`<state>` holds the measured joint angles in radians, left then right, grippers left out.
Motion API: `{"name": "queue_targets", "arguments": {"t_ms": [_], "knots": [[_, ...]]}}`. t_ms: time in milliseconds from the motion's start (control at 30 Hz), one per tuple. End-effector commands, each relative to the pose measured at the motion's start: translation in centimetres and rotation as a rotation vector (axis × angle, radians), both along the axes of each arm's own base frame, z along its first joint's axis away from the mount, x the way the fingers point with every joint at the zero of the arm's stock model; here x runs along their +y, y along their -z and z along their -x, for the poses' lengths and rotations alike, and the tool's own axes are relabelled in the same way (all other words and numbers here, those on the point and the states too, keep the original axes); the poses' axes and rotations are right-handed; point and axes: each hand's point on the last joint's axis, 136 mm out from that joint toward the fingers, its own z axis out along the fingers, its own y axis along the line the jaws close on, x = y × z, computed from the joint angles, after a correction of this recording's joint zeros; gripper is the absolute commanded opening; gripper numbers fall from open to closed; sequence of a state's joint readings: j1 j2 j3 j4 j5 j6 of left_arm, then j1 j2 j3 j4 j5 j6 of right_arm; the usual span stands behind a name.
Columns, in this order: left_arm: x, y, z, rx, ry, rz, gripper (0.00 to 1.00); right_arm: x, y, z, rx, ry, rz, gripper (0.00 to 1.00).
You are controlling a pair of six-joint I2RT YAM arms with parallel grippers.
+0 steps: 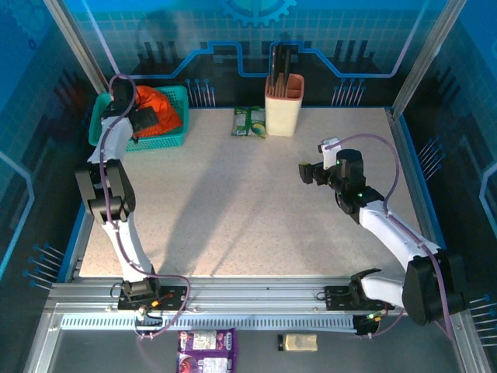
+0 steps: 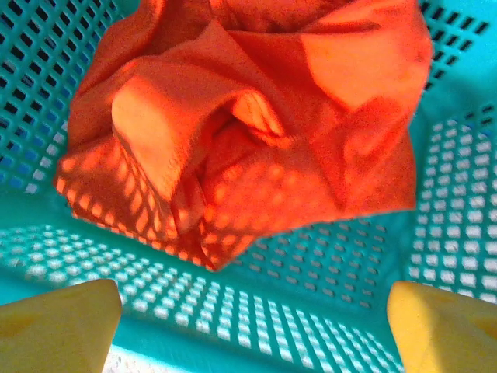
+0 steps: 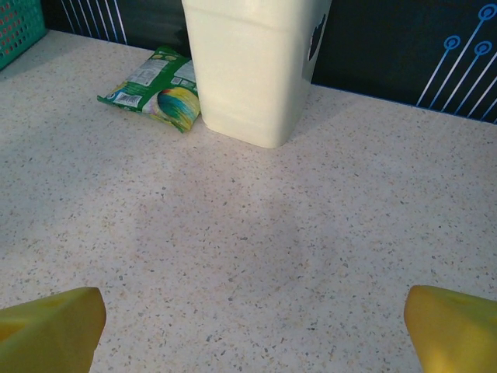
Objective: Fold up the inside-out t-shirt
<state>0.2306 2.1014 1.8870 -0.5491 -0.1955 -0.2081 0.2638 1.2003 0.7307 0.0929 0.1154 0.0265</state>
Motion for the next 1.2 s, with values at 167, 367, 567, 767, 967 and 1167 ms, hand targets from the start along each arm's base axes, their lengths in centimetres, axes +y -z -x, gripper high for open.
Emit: {"name": "queue_targets", "arguments": {"t_ms": [167,367,567,767,967,1167], "knots": [[3.3,3.8,-1.6,0.136,-0.068,0.016,0.87,0.3,0.5,1.0,0.033,-0.003,0.009,1.0],[4.9,5.3,-2.6,0.147,-0.103,0.039,0.75,0.6,0.5,1.7,0.038,-0.013,0.012,1.0],[5.7,5.8,-2.7,0.133,-0.111,0.057,0.32,0.9,0.0,2.0,0.034,-0.021,0.021,1.0],[5.1,3.1,-3.2,0.059,-0.073,0.068,0.0,1.3,-1.4,2.2,0.008,-0.033,0.025,1.0],[3.9,-3.6,-2.9,-0.09,-0.032,0.073,0.0,1.7,-3.0,2.9,-0.022,-0.049,0.034,1.0],[1.4,-11.1,-1.3,-0.224,0.046,0.09,0.0,1.7,-5.0,3.7,-0.069,-0.062,0.031,1.0]]}}
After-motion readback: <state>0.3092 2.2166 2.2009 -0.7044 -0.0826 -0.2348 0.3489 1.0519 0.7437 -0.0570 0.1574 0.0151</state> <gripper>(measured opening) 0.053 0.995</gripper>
